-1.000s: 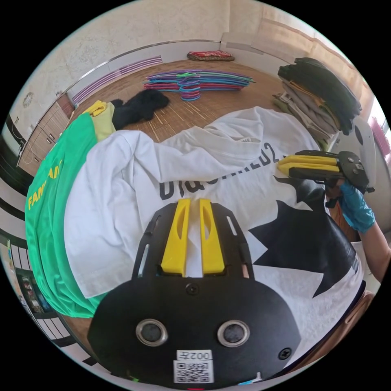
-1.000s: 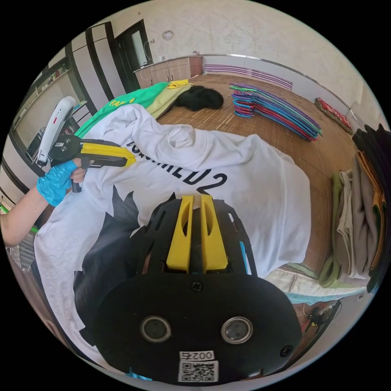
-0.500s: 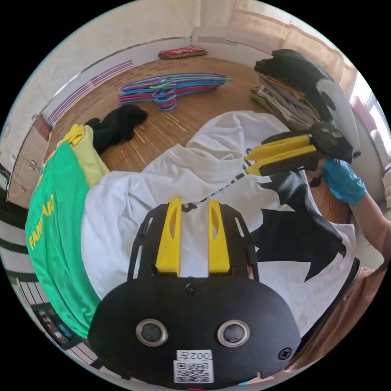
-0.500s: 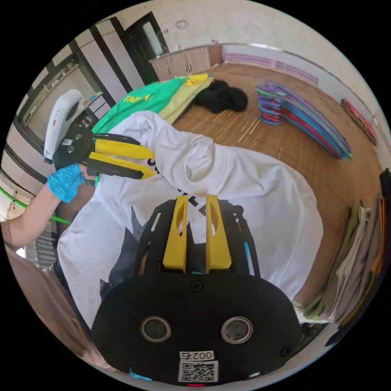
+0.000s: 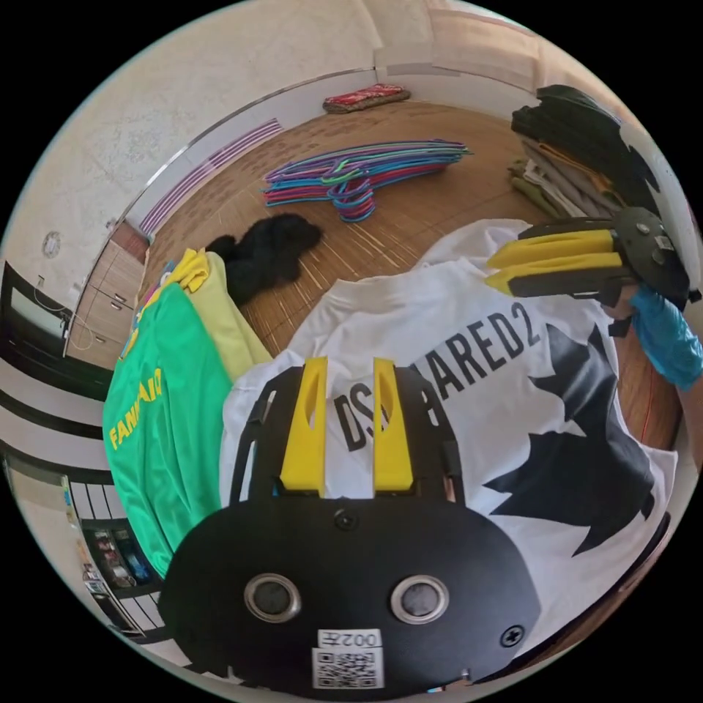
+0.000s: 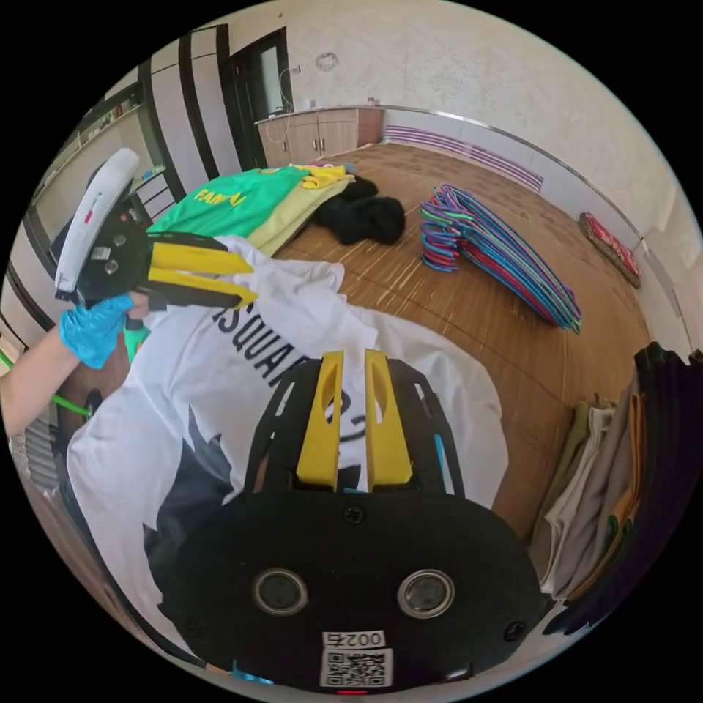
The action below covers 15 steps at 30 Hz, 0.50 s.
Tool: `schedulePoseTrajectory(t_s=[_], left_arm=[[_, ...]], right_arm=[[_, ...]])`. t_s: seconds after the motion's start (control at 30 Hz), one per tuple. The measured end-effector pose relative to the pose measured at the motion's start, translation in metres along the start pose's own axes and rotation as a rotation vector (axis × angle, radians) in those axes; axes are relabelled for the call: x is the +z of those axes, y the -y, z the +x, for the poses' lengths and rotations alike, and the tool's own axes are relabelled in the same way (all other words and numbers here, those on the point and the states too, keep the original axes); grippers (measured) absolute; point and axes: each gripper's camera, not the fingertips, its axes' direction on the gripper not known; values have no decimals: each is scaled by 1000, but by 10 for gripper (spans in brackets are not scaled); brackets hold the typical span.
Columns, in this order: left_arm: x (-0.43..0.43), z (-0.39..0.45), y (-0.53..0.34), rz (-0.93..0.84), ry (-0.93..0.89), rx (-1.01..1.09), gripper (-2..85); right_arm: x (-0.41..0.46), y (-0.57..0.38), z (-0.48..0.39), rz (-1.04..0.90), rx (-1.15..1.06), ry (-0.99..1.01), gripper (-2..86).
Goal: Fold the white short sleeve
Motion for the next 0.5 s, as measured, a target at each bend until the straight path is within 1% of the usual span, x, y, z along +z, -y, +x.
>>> schedulePoseTrajectory(t_s=[0.13, 0.23, 0.33, 0.43, 0.5], left_arm=[[-14, 14, -27, 11, -70, 40, 60], [-12, 23, -47, -27, -122, 69, 62], [-17, 28, -60, -62, -127, 61, 62], [-47, 35, -74, -8, -204, 62, 61], [-75, 52, -86, 26, -248, 111, 61]], right_arm=[[-2, -32, -9, -59, -31, 49, 53], [8, -47, -18, -107, -32, 65, 51], [-3, -51, -23, -78, -2, 83, 47], [-35, -59, -30, -31, 22, 108, 44], [-55, -70, -36, -21, 12, 119, 40]])
